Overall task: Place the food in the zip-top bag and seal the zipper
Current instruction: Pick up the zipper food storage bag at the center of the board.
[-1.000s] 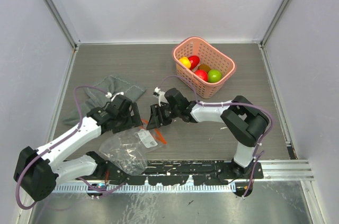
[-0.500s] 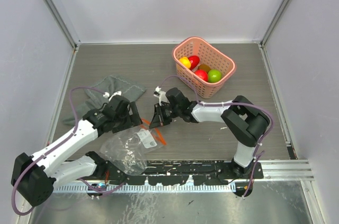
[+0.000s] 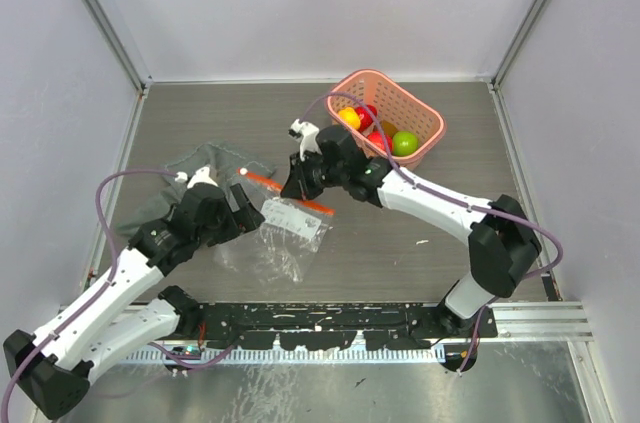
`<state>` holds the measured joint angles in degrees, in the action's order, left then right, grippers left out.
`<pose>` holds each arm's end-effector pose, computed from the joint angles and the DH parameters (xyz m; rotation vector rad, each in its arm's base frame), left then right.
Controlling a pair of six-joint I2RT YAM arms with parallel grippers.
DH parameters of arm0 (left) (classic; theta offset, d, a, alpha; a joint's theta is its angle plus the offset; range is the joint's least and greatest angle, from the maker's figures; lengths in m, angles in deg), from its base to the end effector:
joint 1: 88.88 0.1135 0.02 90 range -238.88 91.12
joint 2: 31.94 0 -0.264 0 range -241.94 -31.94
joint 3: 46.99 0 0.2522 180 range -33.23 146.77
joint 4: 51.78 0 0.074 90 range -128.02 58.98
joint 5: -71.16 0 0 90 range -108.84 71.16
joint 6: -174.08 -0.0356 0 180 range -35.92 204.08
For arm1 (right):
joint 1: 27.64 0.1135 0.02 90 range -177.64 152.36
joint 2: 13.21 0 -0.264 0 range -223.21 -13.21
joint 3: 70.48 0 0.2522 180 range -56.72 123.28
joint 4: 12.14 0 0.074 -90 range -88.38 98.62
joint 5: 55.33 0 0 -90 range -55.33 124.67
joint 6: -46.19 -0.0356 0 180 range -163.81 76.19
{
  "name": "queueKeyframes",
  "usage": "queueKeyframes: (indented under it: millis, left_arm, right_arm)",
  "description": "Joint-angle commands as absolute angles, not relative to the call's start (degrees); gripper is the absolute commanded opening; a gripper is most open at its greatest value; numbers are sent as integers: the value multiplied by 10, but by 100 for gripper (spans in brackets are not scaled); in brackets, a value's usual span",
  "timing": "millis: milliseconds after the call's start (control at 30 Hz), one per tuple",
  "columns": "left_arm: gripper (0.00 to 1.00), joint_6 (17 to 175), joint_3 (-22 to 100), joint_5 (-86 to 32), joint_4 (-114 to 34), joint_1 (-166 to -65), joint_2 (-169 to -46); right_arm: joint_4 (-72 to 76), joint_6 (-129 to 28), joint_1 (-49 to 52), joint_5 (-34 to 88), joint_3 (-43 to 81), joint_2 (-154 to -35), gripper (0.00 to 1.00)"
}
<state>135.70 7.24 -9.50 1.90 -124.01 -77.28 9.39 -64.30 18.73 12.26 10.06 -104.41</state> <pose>0.1350 -0.0879 0.2634 -0.4261 2.3698 -0.5452 0.2412 0.2727 0.2738 -0.7527 2.1636 1.0692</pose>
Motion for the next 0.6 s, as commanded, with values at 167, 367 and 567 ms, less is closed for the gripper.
queueKeyframes:
  millis: [167,367,567]
  left_arm:
    - [84,1358,56,-107,-119,-1237,-770]
    - [86,1343,109,-122,-145,-1231,-831]
    - [87,1346,150,-154,-146,-1197,-846]
  right_arm:
    - [189,-541,160,199,215,-1002,1]
    - [266,-468,158,332,303,-1000,1]
    - [291,-398,160,431,342,-990,1]
